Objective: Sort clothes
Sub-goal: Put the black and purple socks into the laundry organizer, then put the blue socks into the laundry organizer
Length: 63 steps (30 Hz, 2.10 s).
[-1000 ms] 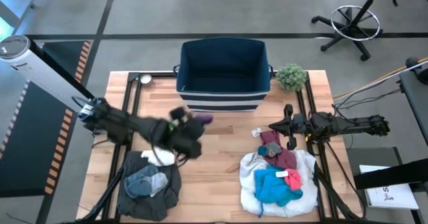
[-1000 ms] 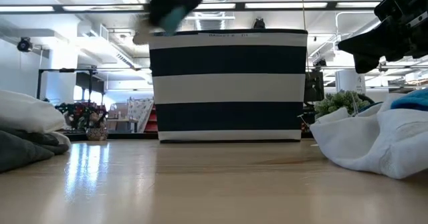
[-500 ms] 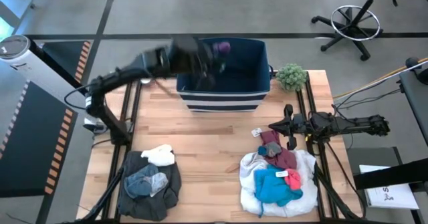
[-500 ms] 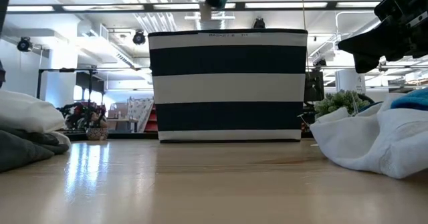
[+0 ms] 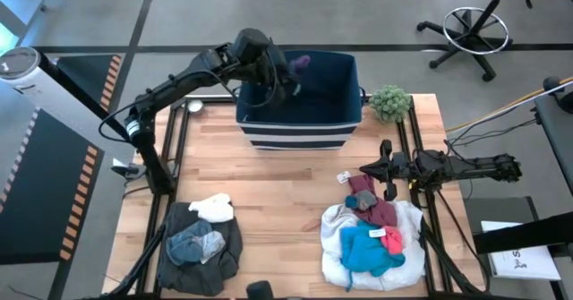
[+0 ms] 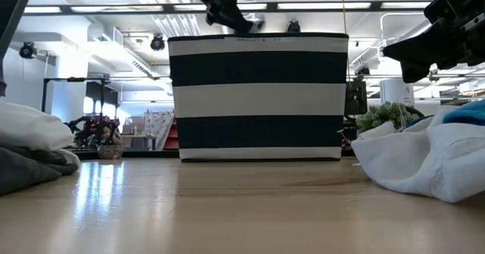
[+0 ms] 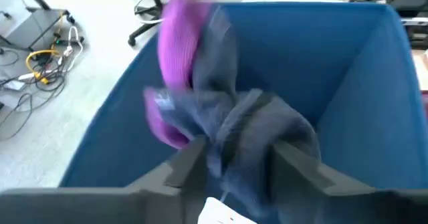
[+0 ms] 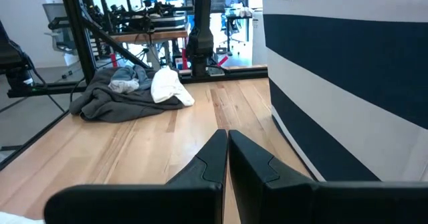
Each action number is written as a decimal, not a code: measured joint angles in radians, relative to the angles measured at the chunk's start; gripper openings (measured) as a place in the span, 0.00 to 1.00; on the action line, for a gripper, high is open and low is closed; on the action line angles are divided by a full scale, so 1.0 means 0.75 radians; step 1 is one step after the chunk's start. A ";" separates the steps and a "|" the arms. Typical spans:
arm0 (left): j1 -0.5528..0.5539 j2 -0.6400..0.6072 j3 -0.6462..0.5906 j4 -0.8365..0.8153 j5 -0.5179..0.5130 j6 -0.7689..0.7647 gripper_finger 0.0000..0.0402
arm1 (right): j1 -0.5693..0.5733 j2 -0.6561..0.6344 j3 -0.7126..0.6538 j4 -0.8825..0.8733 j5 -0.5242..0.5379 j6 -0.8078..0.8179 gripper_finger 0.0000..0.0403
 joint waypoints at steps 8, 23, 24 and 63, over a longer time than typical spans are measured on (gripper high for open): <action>-0.039 0.002 0.070 -0.101 -0.003 -0.012 0.59 | 0.000 -0.001 0.000 0.000 0.000 0.000 0.00; -0.579 -0.067 0.094 -0.870 -0.316 -0.261 0.04 | 0.000 0.000 0.000 0.001 0.000 0.000 0.00; -0.633 -0.069 0.094 -0.902 -0.317 -0.303 0.03 | 0.000 0.000 0.000 0.001 0.000 0.000 0.00; -1.594 -0.577 -1.347 0.013 0.329 -1.904 0.14 | 0.000 0.000 0.000 0.001 0.000 0.000 0.00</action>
